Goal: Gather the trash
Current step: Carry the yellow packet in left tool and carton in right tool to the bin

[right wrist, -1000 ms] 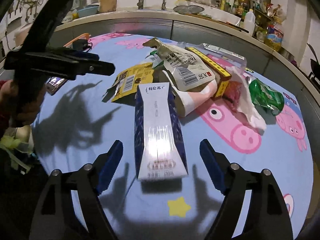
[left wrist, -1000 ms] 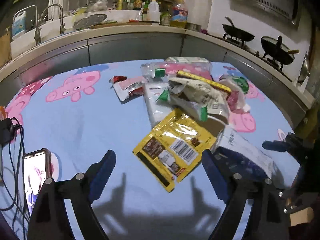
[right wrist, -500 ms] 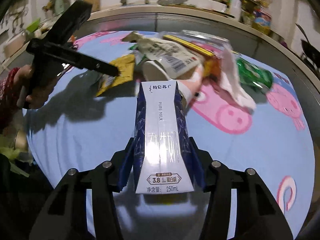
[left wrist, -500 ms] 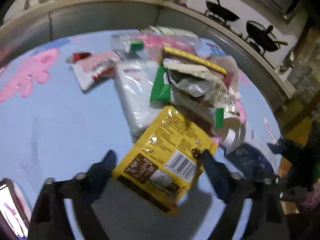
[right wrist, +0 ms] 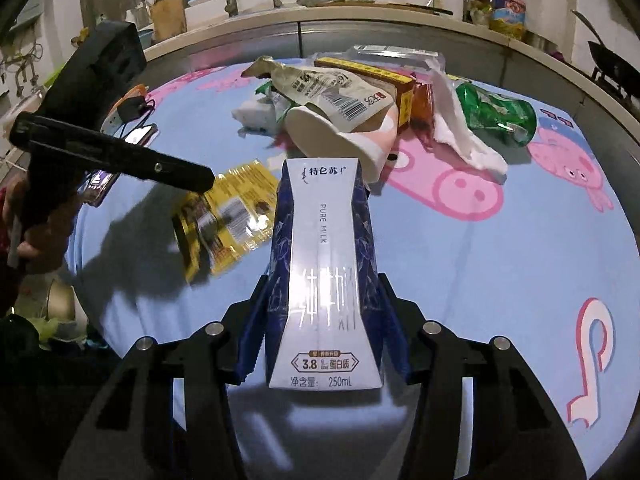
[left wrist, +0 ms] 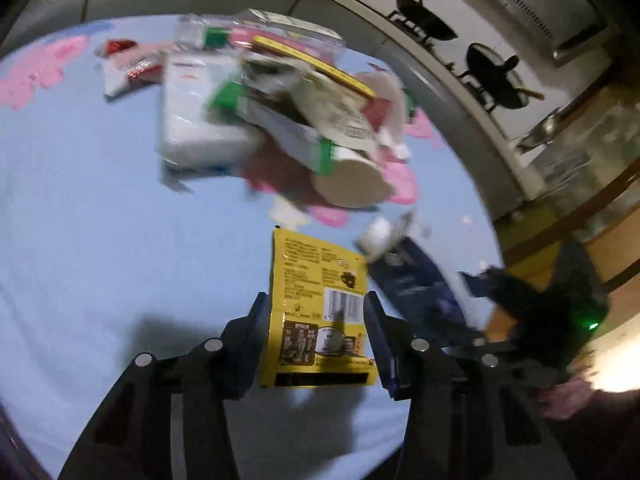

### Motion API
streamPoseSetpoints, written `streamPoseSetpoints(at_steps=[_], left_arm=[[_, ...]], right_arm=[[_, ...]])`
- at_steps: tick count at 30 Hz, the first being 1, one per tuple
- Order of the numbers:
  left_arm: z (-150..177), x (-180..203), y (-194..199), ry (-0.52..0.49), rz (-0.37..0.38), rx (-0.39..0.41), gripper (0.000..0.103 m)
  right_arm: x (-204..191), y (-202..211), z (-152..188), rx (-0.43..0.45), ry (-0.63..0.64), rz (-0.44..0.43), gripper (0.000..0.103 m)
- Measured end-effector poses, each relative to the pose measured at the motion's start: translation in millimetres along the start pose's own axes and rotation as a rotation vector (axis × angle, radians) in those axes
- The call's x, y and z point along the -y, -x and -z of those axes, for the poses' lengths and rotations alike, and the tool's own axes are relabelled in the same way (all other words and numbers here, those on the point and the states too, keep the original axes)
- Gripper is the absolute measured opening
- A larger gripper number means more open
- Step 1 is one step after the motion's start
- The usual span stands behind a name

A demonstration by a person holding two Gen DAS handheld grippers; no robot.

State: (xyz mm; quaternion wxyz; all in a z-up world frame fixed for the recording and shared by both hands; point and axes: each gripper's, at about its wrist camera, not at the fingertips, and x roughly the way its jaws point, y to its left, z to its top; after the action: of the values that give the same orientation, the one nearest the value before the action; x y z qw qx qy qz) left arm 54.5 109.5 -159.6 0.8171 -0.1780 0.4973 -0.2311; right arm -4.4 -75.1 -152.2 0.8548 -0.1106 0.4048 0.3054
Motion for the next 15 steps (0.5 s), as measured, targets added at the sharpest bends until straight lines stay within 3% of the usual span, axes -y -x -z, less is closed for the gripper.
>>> streamPoseSetpoints(at_steps=[2, 9, 15], left_arm=[[0, 6, -2, -0.001, 0.006, -0.003, 0.048], [2, 15, -11, 0.081, 0.136, -0.011, 0.049], [3, 18, -12, 0.16, 0.295, -0.02, 0.051]], right_arm=[[-1, 1, 1, 0.004, -0.007, 0.004, 0.05], [1, 1, 6, 0.034, -0.057, 0.004, 0.05], [2, 0, 10, 0.057, -0.079, 0.002, 0.05]])
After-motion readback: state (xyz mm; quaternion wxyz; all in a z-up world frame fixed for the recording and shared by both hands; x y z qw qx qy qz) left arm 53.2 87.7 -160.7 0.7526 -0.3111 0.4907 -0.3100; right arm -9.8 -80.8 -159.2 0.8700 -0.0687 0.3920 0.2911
